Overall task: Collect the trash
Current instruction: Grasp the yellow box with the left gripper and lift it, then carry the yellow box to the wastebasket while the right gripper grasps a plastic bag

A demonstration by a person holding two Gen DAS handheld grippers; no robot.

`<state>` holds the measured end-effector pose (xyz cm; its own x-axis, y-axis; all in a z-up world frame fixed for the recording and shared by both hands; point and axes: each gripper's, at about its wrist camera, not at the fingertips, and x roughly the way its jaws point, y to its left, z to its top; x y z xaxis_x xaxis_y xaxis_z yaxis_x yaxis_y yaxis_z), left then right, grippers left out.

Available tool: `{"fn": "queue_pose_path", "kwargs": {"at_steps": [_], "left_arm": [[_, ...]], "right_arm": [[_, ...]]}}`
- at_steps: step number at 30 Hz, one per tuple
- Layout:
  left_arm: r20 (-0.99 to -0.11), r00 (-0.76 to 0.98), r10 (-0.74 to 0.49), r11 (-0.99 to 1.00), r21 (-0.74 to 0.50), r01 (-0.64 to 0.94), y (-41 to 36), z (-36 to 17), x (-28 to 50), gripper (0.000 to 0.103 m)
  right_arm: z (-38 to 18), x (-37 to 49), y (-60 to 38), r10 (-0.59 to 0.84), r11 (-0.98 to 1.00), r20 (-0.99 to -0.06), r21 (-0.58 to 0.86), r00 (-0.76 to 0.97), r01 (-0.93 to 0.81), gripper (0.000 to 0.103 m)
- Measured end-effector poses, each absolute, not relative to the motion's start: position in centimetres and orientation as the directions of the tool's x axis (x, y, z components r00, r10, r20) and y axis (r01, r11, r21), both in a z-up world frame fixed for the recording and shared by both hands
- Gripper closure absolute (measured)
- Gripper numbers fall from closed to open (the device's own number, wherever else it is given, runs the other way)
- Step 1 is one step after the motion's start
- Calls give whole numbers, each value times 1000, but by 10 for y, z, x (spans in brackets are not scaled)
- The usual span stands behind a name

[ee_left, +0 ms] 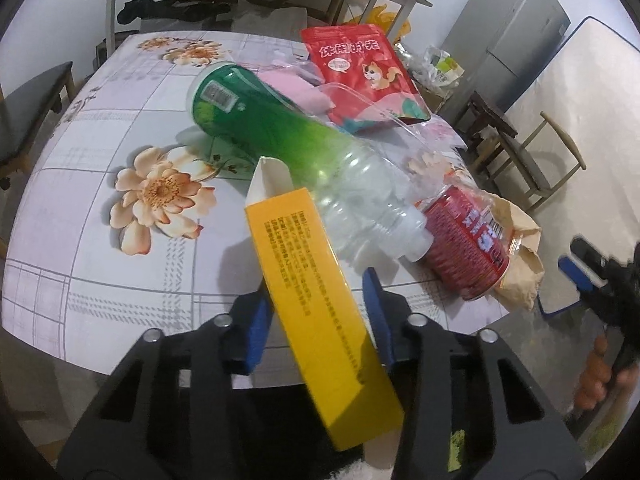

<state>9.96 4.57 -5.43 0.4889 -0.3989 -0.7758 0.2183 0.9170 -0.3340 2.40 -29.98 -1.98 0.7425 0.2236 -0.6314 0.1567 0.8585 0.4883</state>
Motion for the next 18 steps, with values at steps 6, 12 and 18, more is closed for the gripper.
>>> {"fn": "queue_pose_path", "kwargs": {"at_steps": [6, 12, 18], "left_arm": [[-756, 470, -456, 890, -386, 243, 60, -59, 102, 68], [-728, 470, -499, 867, -425, 261, 70, -59, 101, 72], [-684, 478, -551, 835, -459, 304, 78, -57, 96, 74]], "right_arm": [[9, 89, -313, 277, 879, -647, 469, 711, 84, 34], [-29, 181, -369, 475, 664, -648, 708, 595, 241, 23], [-82, 243, -395, 534, 482, -657, 754, 533, 446, 23]]}}
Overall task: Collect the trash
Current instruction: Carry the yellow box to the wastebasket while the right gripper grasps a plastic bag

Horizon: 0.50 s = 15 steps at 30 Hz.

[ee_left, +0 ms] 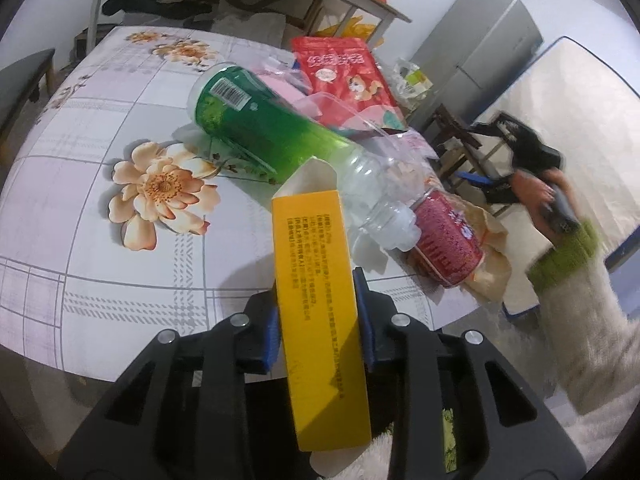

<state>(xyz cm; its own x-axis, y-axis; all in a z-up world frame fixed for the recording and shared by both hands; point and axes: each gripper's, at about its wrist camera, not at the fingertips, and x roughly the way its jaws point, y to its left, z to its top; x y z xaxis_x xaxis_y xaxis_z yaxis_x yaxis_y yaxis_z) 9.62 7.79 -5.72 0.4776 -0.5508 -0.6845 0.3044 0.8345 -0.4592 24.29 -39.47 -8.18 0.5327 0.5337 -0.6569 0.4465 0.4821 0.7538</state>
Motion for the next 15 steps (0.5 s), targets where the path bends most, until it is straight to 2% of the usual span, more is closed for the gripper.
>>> {"fn": "queue_pose_path", "kwargs": {"at_steps": [8, 10, 13, 15], "left_arm": [[-615, 451, -648, 762, -502, 410, 80, -51, 86, 74], [-604, 450, -658, 753, -505, 423, 80, -51, 86, 74], [-596, 447, -667, 745, -513, 427, 81, -52, 84, 74], [-589, 447, -673, 739, -522, 425, 83, -52, 85, 74]], "right_arm": [[-111, 299, -394, 475, 453, -730, 682, 491, 574, 24], [-106, 309, -394, 446, 476, -752, 658, 485, 583, 30], [-105, 321, -388, 424, 513, -786, 618, 450, 595, 46], [-107, 325, -385, 414, 533, -802, 597, 431, 599, 61]]}}
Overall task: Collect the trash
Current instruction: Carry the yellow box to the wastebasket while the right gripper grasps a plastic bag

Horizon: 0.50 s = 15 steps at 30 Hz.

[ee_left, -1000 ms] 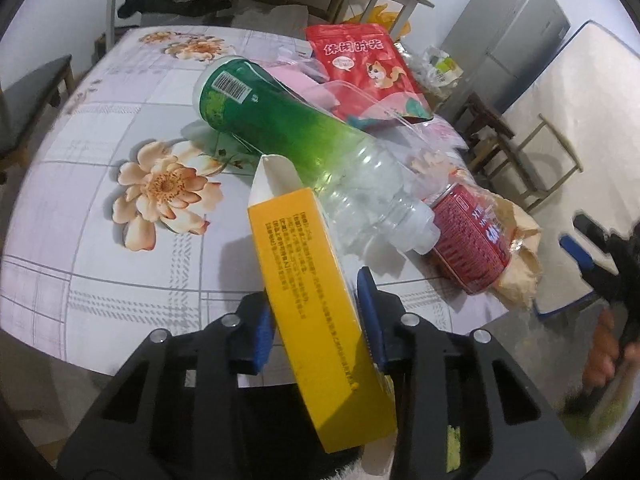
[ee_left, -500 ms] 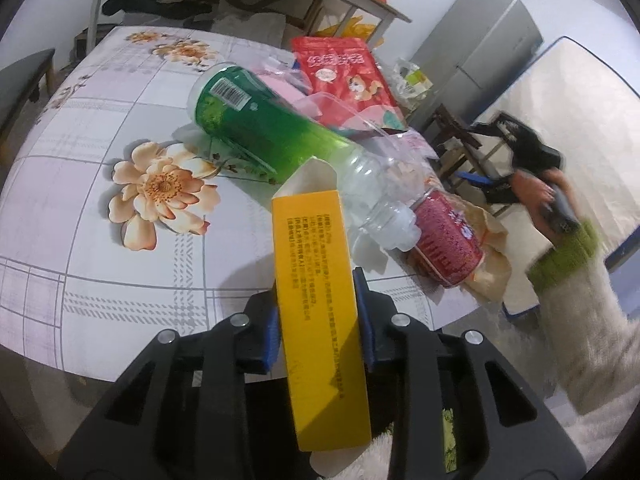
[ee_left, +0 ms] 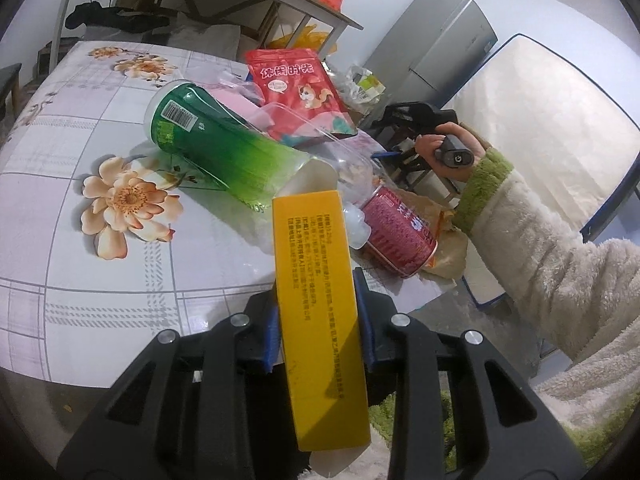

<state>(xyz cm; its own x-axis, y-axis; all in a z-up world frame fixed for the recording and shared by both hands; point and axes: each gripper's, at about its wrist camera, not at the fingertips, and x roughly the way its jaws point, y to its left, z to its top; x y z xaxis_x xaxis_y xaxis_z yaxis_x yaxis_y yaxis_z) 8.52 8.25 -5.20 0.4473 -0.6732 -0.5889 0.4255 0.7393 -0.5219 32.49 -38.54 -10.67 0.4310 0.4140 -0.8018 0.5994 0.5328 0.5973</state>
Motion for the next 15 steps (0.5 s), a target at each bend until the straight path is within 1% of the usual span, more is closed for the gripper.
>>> {"fn": "queue_pose_path", "kwargs": {"at_steps": [1, 2, 3, 4, 6, 9, 15], "left_arm": [[-586, 449, -674, 738, -523, 426, 83, -52, 85, 74], [-584, 452, -674, 739, -523, 426, 84, -52, 85, 74], [-582, 454, -674, 738, -522, 426, 85, -51, 85, 74], [-580, 456, -675, 738, -523, 427, 86, -51, 85, 74], [-576, 462, -675, 738, -520, 430, 88, -49, 84, 74], [-568, 475, -672, 741, -508, 440, 89, -42, 81, 74], [-550, 491, -676, 737, -498, 457, 85, -27, 82, 74]], "right_arm": [[-107, 325, -385, 410, 542, -806, 591, 426, 597, 65], [-108, 325, -385, 404, 549, -811, 585, 423, 597, 73], [-109, 324, -385, 398, 552, -813, 582, 424, 597, 79], [-109, 324, -385, 396, 550, -809, 588, 435, 592, 82], [-108, 321, -389, 400, 539, -791, 611, 463, 579, 91], [-104, 313, -397, 415, 517, -758, 651, 503, 555, 97], [-81, 292, -413, 410, 499, -697, 712, 588, 495, 99]]}}
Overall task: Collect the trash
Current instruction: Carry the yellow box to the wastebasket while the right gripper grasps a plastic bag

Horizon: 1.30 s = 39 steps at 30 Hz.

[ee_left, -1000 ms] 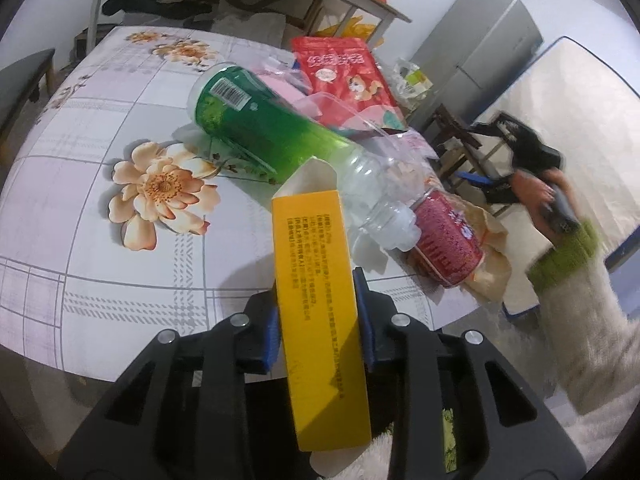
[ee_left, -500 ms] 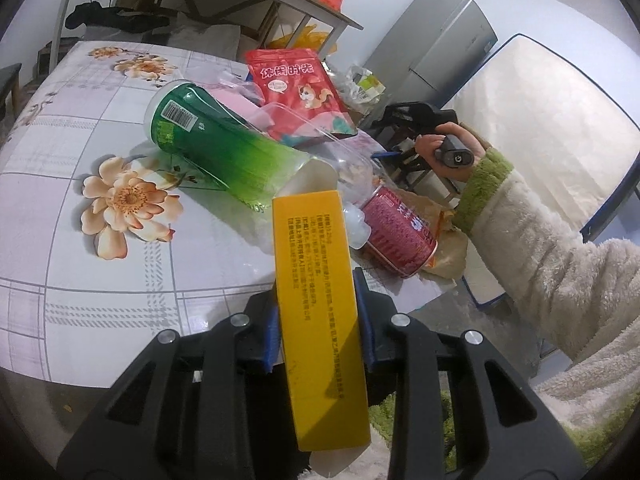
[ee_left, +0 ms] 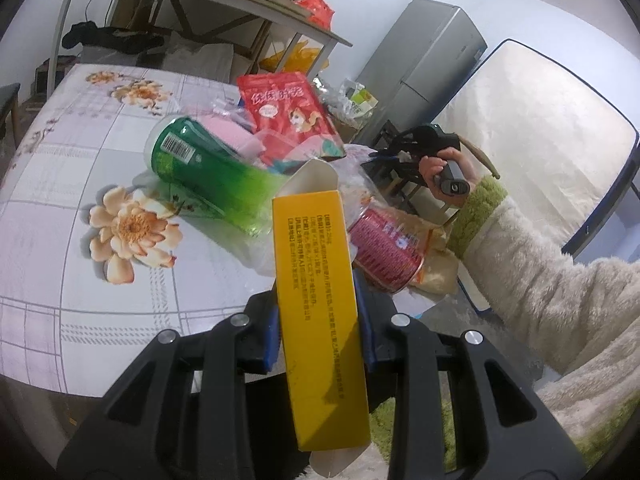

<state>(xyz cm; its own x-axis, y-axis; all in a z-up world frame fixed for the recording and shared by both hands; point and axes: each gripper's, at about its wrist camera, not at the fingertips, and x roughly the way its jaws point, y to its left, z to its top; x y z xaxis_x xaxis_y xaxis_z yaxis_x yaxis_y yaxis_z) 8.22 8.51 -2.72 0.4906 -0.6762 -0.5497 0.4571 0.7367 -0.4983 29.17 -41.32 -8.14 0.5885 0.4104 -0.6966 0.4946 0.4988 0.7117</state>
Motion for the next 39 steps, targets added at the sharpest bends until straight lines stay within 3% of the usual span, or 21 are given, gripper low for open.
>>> {"fn": "queue_pose_path", "kwargs": {"at_steps": [6, 11, 15, 19, 24, 29, 37, 39], "left_arm": [[-509, 495, -704, 710, -490, 505, 68, 1, 93, 74], [-491, 397, -775, 623, -492, 608, 10, 51, 134, 74], [-552, 251, -795, 540, -458, 706, -79, 86, 176, 74], [-666, 163, -728, 509, -366, 779, -183, 93, 207, 74], [-810, 60, -583, 492, -293, 820, -318, 55, 235, 74], [-914, 2, -406, 492, -217, 843, -430, -22, 248, 74], [-966, -56, -254, 504, -181, 844, -538, -114, 259, 72], [-968, -54, -245, 518, -178, 836, -552, -122, 261, 61]], "right_arm": [[-44, 246, -446, 373, 506, -633, 752, 679, 422, 99], [-20, 190, -489, 326, 481, -563, 790, 759, 380, 99], [-10, 130, -530, 234, 476, -528, 794, 816, 377, 99], [-18, 68, -565, 92, 506, -568, 734, 818, 453, 99], [-62, 20, -595, -4, 495, -665, 647, 746, 580, 99], [-126, 16, -611, -5, 447, -748, 592, 664, 670, 99], [-212, 25, -633, 23, 367, -815, 546, 579, 753, 98], [-223, 32, -641, 39, 357, -823, 541, 567, 761, 95]]}}
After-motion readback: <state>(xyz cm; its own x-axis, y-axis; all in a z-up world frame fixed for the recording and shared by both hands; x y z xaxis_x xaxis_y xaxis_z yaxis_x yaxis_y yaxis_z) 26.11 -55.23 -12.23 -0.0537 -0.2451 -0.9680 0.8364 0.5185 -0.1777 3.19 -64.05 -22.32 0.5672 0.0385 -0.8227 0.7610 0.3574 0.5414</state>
